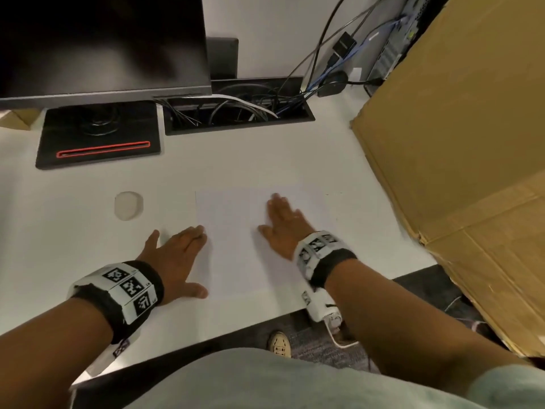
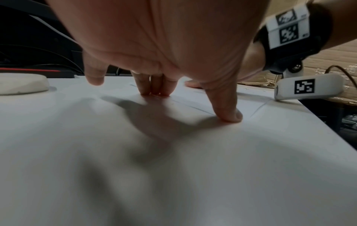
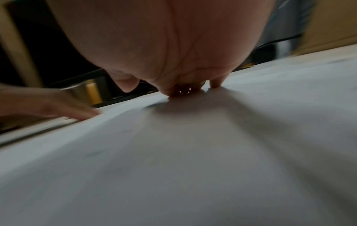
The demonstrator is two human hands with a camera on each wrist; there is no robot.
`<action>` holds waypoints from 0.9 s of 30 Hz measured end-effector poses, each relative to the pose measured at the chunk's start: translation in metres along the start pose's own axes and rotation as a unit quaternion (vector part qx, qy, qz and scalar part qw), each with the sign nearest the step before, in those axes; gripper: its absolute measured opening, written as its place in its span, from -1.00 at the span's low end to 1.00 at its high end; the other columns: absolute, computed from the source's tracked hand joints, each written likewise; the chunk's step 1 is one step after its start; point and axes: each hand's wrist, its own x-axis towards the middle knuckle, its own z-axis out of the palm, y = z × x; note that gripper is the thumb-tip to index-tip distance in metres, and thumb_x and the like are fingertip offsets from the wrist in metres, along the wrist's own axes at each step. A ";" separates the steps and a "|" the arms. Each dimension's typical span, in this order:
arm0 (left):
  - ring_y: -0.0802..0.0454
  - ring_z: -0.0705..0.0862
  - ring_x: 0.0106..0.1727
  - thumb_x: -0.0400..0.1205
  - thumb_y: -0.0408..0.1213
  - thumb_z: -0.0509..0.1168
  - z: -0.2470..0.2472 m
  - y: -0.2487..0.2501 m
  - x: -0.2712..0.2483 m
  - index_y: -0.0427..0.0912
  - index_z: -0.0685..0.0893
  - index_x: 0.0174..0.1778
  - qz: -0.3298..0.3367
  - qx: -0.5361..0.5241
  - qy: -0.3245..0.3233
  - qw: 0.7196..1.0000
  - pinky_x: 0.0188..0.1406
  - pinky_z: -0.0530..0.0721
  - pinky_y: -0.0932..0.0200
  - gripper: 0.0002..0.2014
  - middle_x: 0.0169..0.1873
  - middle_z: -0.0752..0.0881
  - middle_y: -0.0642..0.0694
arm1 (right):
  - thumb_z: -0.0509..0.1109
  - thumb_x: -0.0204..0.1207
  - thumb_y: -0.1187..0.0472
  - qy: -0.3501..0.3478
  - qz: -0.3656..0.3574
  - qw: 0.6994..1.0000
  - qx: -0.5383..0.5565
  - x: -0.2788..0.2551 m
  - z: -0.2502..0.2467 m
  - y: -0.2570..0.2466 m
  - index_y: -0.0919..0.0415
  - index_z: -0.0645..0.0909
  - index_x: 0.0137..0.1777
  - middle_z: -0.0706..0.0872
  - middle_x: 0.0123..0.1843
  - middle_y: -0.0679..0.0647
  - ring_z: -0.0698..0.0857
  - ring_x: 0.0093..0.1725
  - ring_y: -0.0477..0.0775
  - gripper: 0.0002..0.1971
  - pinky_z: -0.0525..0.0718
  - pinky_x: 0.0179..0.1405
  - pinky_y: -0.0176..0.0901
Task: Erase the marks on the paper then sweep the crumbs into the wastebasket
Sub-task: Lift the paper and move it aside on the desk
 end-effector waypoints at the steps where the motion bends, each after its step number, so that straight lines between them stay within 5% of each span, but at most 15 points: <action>1: 0.09 -0.29 0.65 0.48 0.43 0.09 0.000 0.001 0.000 -0.09 -0.37 0.62 -0.001 -0.001 -0.001 1.000 0.57 -0.25 -0.25 0.06 0.61 -0.40 0.03 | -0.07 0.74 -0.12 0.009 0.043 0.999 0.007 -0.002 -0.006 0.023 0.21 -0.28 0.71 -0.36 0.73 0.08 -0.28 0.71 0.05 -0.29 -0.20 0.67 0.06; 5: 0.08 -0.24 0.65 0.47 0.42 0.13 -0.002 0.002 0.000 -0.09 -0.34 0.63 -0.006 -0.008 0.004 1.000 0.56 -0.25 -0.25 0.08 0.63 -0.36 0.02 | -0.07 0.74 -0.12 0.018 0.159 0.987 0.020 -0.016 -0.027 0.070 0.28 -0.26 0.71 -0.35 0.73 0.15 -0.26 0.72 0.10 -0.27 -0.15 0.68 0.09; 10: 0.07 -0.21 0.66 0.46 0.41 0.17 -0.002 0.005 0.000 -0.09 -0.29 0.64 -0.019 -0.010 0.009 1.000 0.57 -0.22 -0.25 0.08 0.63 -0.33 0.02 | -0.05 0.72 -0.18 -0.035 -0.040 0.999 0.010 -0.021 0.003 -0.031 0.24 -0.33 0.70 -0.39 0.72 0.12 -0.29 0.71 0.08 -0.22 -0.23 0.69 0.03; 13: 0.07 -0.20 0.66 0.45 0.42 0.16 0.000 0.006 0.000 -0.09 -0.28 0.64 -0.025 -0.005 0.012 1.000 0.58 -0.20 -0.24 0.08 0.64 -0.32 0.03 | -0.09 0.73 -0.16 -0.063 -0.093 0.993 -0.040 -0.029 0.023 -0.049 0.24 -0.33 0.70 -0.41 0.71 0.10 -0.31 0.71 0.06 -0.25 -0.21 0.69 0.03; 21: 0.10 -0.19 0.66 0.44 0.44 0.14 0.006 0.008 -0.004 -0.07 -0.25 0.65 -0.029 -0.018 0.016 0.999 0.57 -0.20 -0.25 0.06 0.64 -0.31 0.06 | -0.08 0.74 -0.13 -0.006 0.098 0.995 -0.022 -0.054 -0.003 0.084 0.29 -0.30 0.70 -0.38 0.72 0.18 -0.27 0.72 0.13 -0.26 -0.16 0.68 0.07; 23: 0.10 -0.16 0.66 0.47 0.43 0.10 0.007 0.008 -0.006 -0.06 -0.24 0.65 -0.034 -0.019 0.021 0.999 0.58 -0.18 -0.25 0.02 0.64 -0.29 0.07 | -0.06 0.74 -0.13 0.005 0.060 0.998 -0.024 -0.061 -0.001 0.069 0.29 -0.33 0.69 -0.38 0.71 0.19 -0.27 0.72 0.13 -0.24 -0.19 0.68 0.04; 27: 0.09 -0.16 0.66 0.47 0.43 0.11 0.008 0.010 -0.005 0.01 -0.30 0.64 -0.042 -0.022 0.029 0.998 0.59 -0.13 -0.24 0.02 0.64 -0.27 0.07 | 0.01 0.72 -0.15 -0.050 -0.129 0.990 -0.031 -0.076 0.034 -0.013 0.24 -0.30 0.70 -0.37 0.72 0.13 -0.29 0.71 0.07 -0.22 -0.29 0.63 -0.05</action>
